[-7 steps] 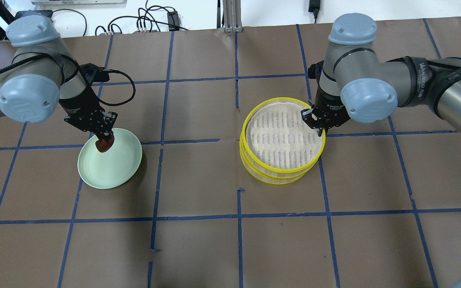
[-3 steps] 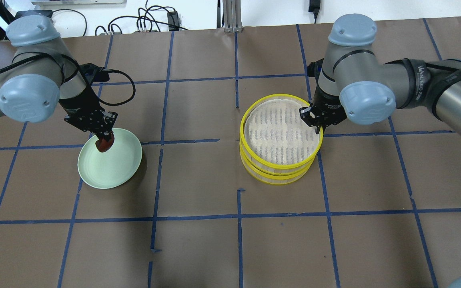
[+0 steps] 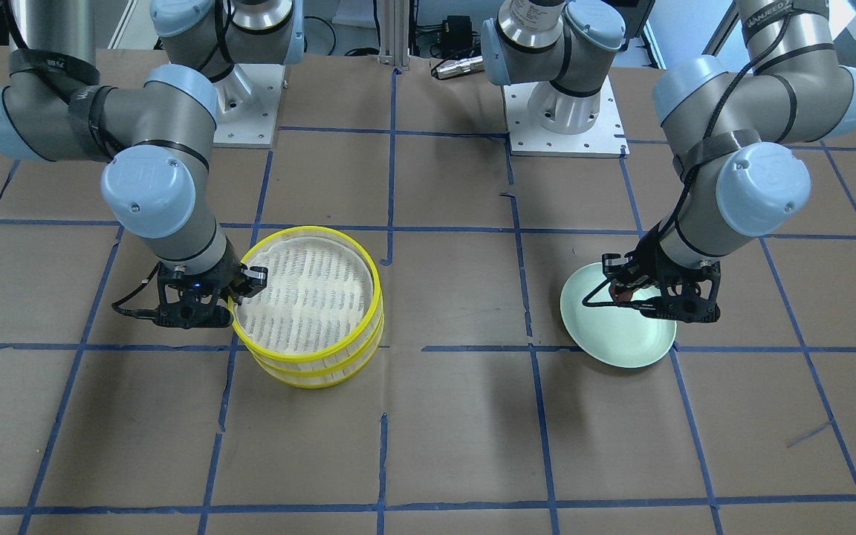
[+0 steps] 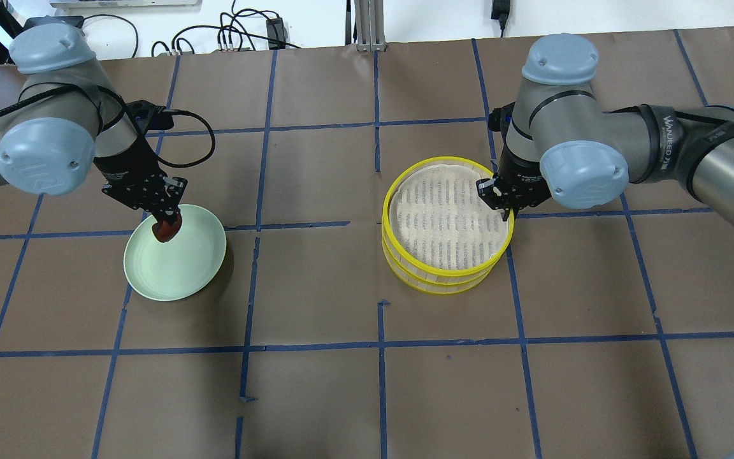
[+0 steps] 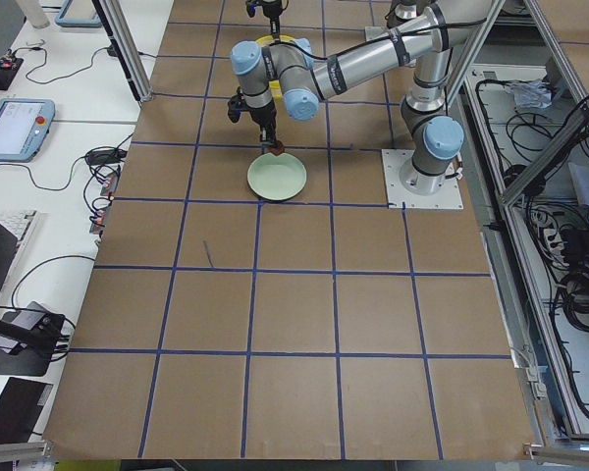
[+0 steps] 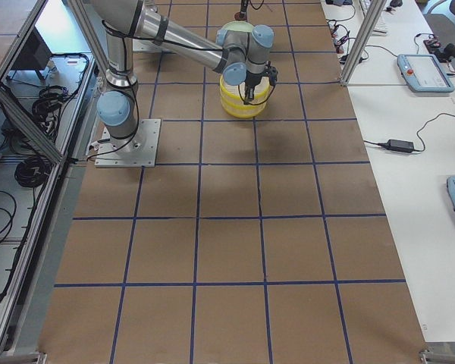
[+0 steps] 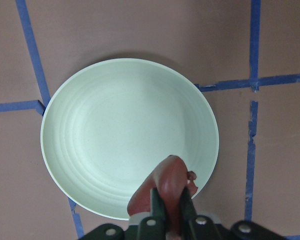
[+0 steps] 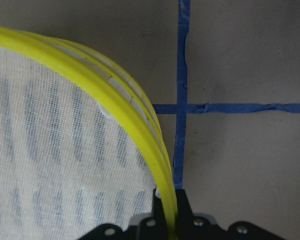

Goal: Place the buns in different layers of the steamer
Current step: 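Lift the brown bun off the plate with left gripper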

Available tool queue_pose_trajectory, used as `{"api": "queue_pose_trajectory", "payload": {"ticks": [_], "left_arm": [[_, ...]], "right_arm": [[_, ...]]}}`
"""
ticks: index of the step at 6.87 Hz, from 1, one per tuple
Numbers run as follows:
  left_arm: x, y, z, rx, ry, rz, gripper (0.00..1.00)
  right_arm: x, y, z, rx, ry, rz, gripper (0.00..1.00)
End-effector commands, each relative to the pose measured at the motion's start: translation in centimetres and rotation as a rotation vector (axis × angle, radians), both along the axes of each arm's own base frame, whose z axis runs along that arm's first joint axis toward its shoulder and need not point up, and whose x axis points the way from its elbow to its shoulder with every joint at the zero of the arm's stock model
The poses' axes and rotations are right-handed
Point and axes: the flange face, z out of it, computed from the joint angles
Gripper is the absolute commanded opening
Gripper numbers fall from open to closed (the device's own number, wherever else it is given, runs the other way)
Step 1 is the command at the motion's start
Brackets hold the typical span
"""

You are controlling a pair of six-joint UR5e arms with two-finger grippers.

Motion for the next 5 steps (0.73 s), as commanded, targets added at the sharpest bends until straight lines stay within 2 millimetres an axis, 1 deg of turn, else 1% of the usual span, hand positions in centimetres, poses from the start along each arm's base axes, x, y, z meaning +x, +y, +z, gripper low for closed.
{"api": "queue_pose_trajectory", "payload": {"ticks": [1,2,3,4,5], "left_arm": [[-0.2,0.0,0.0,-0.003,-0.002,0.002,0.21],[-1.1,-0.6,1.0,-0.021,-0.009,0.038,0.21],[-4.9,-1.2,2.4,-0.036,-0.016,0.088,0.21],[-10.9,-1.1,4.1,-0.072,0.020,0.148,0.22],[-16.8,-0.6,5.4,-0.082,0.108,0.230,0.21]], "right_arm": [[0.0,0.0,0.4,-0.010,-0.001,-0.003,0.99],[0.0,-0.1,0.8,-0.007,0.001,0.003,1.00],[0.0,-1.0,3.1,-0.049,0.001,0.008,1.00],[-0.2,-1.0,6.7,-0.019,0.003,0.010,1.00],[-0.9,-0.9,11.6,-0.026,0.004,0.002,1.00]]}}
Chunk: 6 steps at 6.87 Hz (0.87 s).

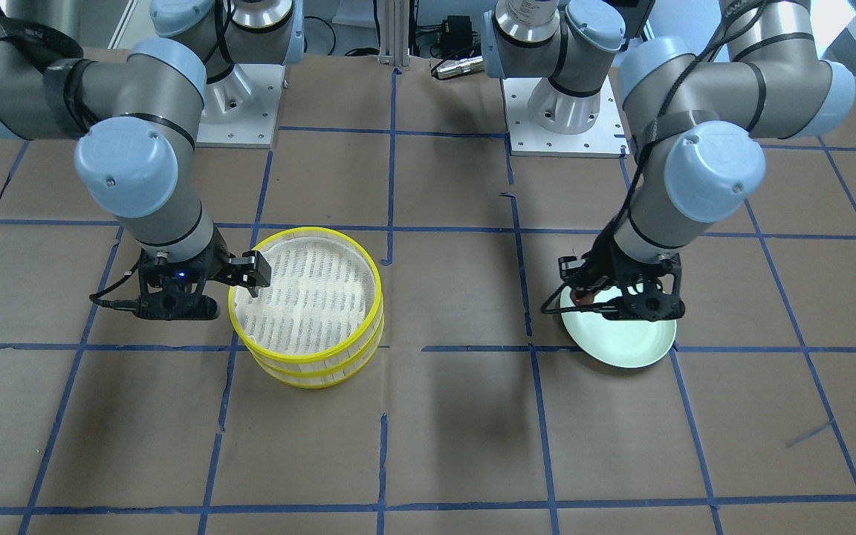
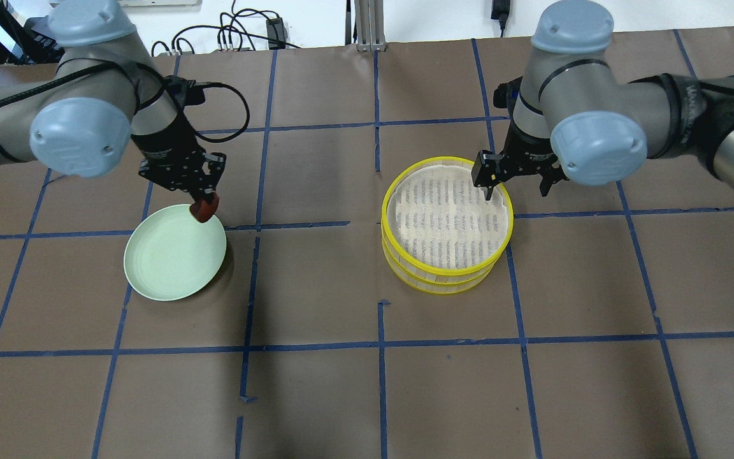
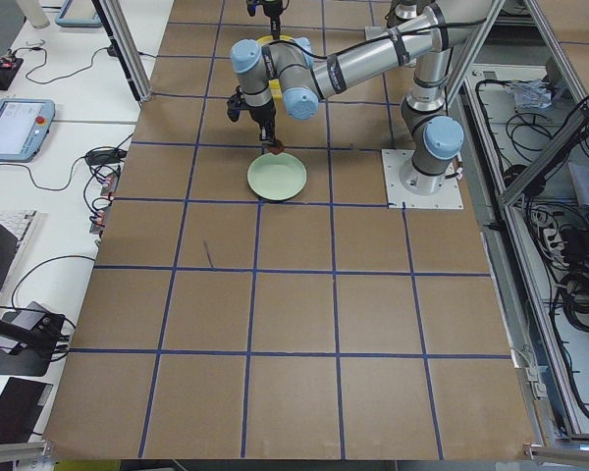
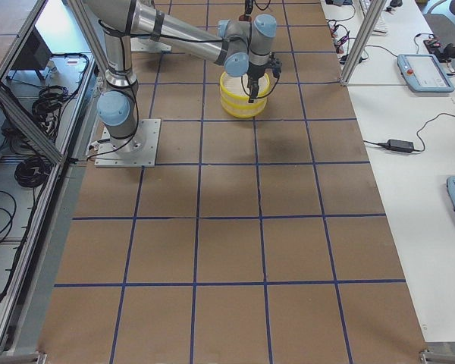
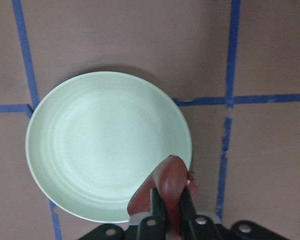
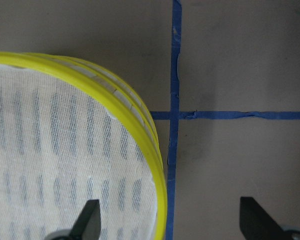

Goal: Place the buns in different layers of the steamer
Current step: 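Place brown bun in top tier with left gripper while right gripper releases and rises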

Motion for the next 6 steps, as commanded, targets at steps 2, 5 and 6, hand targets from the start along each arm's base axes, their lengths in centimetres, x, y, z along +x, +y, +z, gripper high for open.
{"api": "queue_pose_trajectory", "payload": {"ticks": [2,5,6], "left_arm": [[-17.3,3.0,2.6,-0.010,0.244,0.195,0.21],[-27.1,3.7,-1.2,-0.053,0.384,0.309,0.51],[-26.5,4.0,-2.4,-0.047,0.324,0.309,0.97]], "right_arm": [[-3.4,1.1,11.1,0.018,-0.003,-0.046,1.00],[-3.4,2.7,14.3,-0.013,-0.002,-0.049,1.00],[-3.3,2.8,14.4,-0.013,0.000,-0.055,1.00]]}}
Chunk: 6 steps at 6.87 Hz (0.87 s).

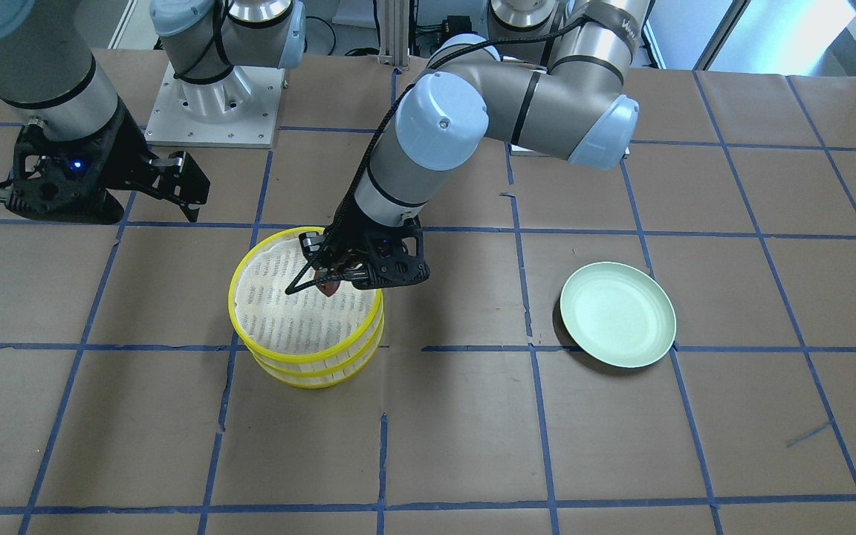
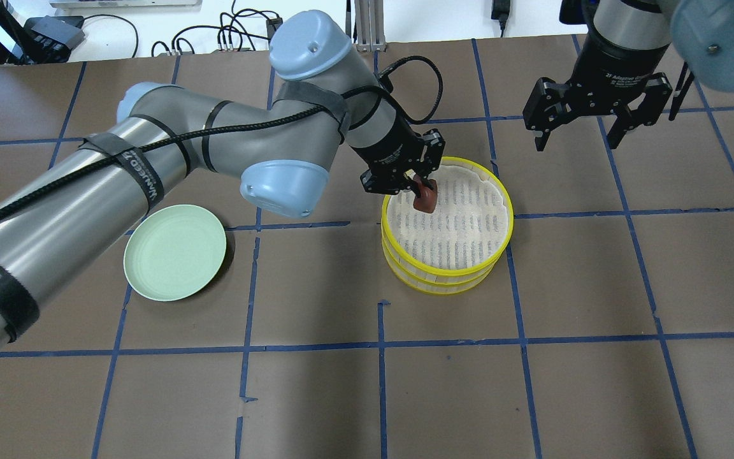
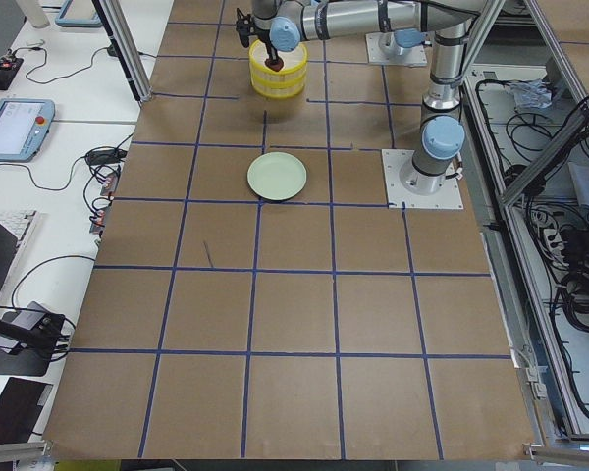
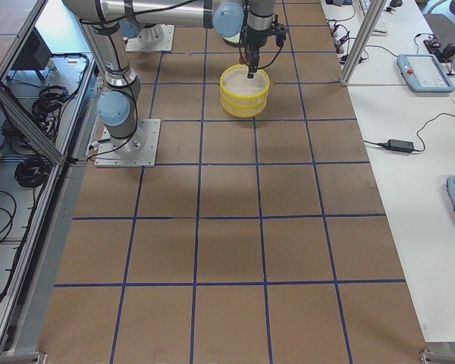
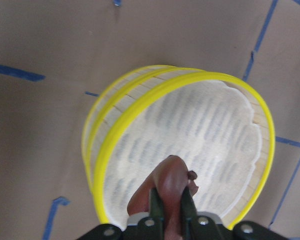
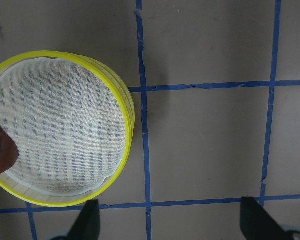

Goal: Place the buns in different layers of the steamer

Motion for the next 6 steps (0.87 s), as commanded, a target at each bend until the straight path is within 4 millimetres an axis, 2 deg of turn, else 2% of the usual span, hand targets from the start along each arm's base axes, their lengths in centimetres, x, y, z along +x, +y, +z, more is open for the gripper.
{"api": "queue_pose_trajectory", "payload": {"ticks": [1,2,3,4,5,6], "left_arm": [[-0.1,-0.1,-1.0,-0.030,-0.100,0.019,1.00],[0.3,0.2,0.4,-0.053,-0.116,0.020,0.98],[2.1,0.5,3.2,-0.110,-0.218,0.002,0.98],[3.8,1.7,4.5,-0.108,-0.337,-0.121,0.99],[7.5,1.5,6.5,-0.103,-0.381,-0.195,1.00],[12.2,1.9,9.6,-0.087,-0.393,-0.285,0.99]], "right_arm": [[0.3,0.6,0.5,-0.001,0.002,-0.007,1.00],[0.4,0.6,0.7,-0.007,0.002,-0.005,1.00],[0.5,0.7,0.7,-0.009,0.001,-0.005,1.00],[0.6,1.1,1.3,-0.018,0.000,-0.010,1.00],[0.7,1.2,1.4,-0.021,0.000,-0.011,1.00],[1.2,1.4,1.3,-0.017,0.000,-0.002,1.00]]}}
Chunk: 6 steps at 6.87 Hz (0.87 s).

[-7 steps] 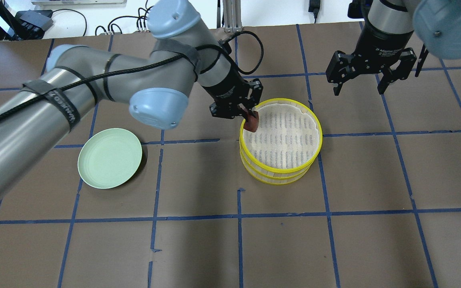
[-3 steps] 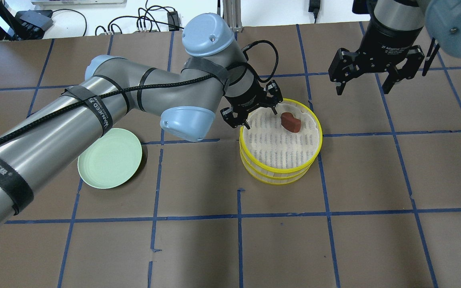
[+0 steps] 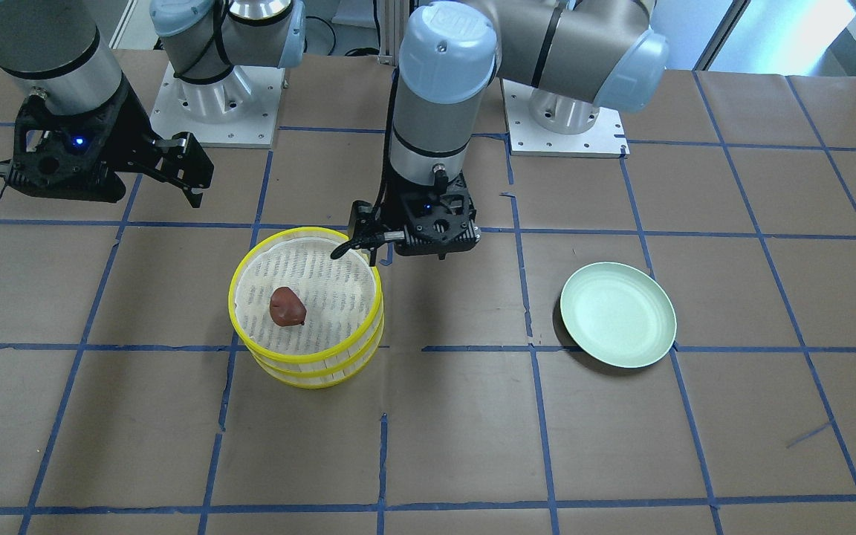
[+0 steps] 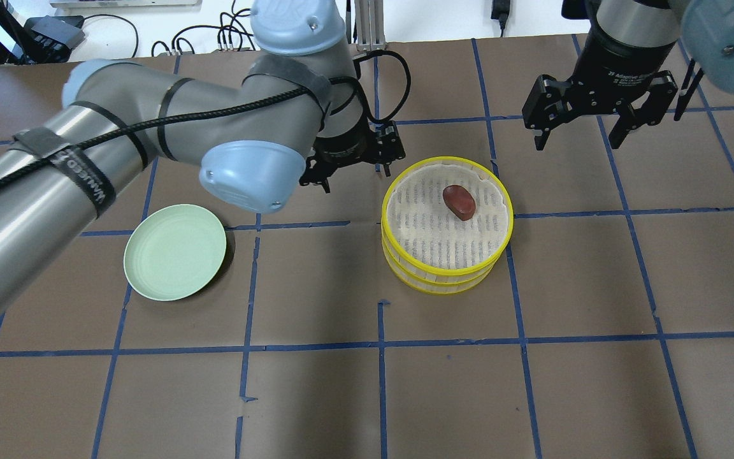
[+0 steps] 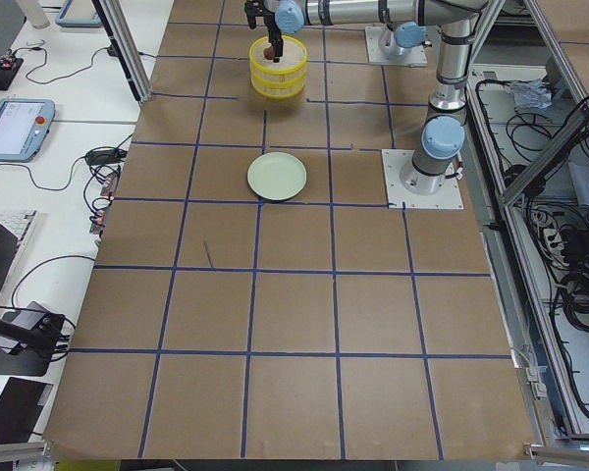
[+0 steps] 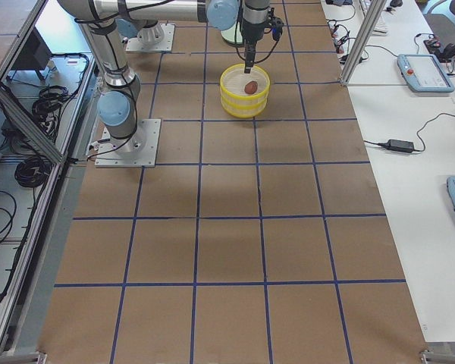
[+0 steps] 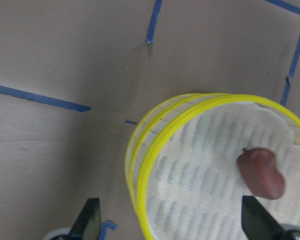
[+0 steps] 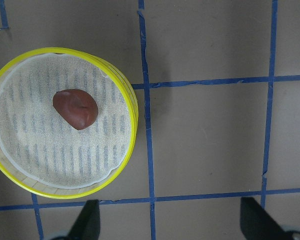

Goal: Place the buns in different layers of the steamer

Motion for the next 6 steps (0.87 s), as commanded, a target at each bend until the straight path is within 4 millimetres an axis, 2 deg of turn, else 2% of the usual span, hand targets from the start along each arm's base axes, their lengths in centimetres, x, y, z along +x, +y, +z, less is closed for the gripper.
{"api": "queue_pose_trajectory", "payload": {"ticks": [1,2,3,4,6], "left_arm": [[8.9,0.8,5.4,0.072,-0.079,-0.150,0.99],[12.3,0.7,7.7,0.083,-0.105,-0.214,1.00],[15.5,0.7,8.7,0.096,-0.098,-0.258,1.00],[16.8,0.5,8.9,0.093,-0.088,-0.250,1.00],[17.2,0.3,9.0,0.087,-0.073,-0.240,1.00]], "right_arm": [[1.4,0.5,-0.1,0.000,0.002,0.021,1.00],[1.8,0.5,-0.2,0.001,0.002,0.031,1.00],[1.8,0.5,-0.2,0.001,0.005,0.032,1.00],[1.8,0.4,-0.2,0.005,0.006,0.036,1.00],[1.7,0.5,0.3,0.002,0.004,0.045,1.00]]}}
